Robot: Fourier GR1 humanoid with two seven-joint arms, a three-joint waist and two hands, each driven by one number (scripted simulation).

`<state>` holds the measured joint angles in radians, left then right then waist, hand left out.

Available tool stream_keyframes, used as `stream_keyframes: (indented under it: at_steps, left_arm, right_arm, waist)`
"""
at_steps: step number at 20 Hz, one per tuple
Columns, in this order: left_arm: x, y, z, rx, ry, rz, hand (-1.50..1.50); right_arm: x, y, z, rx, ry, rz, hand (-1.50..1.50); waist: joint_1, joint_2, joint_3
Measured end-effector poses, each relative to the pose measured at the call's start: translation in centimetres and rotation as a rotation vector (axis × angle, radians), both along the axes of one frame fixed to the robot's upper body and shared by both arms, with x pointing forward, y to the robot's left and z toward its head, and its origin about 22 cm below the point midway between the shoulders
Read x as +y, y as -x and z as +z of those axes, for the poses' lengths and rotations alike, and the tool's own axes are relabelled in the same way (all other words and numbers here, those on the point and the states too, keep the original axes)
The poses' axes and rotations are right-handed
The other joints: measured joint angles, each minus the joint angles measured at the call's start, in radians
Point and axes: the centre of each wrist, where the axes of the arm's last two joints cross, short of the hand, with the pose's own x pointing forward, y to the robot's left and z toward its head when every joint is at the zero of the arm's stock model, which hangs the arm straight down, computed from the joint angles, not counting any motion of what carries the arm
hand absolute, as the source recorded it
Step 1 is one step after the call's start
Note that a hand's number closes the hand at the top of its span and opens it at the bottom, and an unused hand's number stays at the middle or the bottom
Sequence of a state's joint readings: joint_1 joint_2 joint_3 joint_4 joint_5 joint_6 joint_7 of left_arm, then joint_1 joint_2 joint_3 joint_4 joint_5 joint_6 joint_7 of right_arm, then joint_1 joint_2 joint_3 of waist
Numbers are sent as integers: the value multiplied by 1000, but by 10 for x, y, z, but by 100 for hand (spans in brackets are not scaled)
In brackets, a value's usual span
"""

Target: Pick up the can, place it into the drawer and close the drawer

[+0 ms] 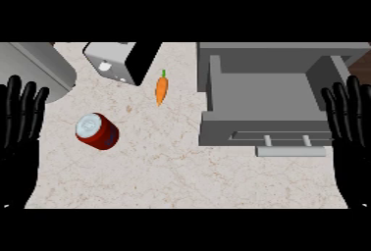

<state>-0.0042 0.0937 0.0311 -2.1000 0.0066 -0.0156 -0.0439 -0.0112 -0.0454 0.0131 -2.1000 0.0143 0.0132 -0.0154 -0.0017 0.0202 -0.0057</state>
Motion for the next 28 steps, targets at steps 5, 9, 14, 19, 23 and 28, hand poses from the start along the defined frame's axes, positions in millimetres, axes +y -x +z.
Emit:
stream_keyframes:
  at_steps: [5,9,14,19,23,28]
  left_arm:
    - [26,4,-2,30,11,16,-150]
    - [46,8,-24,232,75,138,-150]
    - [60,16,-17,390,124,223,-150]
    - [71,15,-8,420,140,248,-150]
    - [74,13,-8,434,145,248,-150]
    - [66,-3,-18,471,148,242,-150]
  right_arm:
    - [0,-1,-4,18,0,-19,-150]
    - [-13,3,-19,167,-21,-99,-150]
    - [-25,10,-20,272,-37,-161,-150]
    - [-31,9,-18,303,-44,-179,-150]
    - [-37,13,-29,309,-51,-177,-150]
    - [-47,19,-27,305,-44,-186,-150]
  waist:
    - [3,-15,4]
    - [3,-15,5]
    - [3,-20,6]
    - [2,-21,6]
    - [1,-21,6]
    - [-1,-20,6]
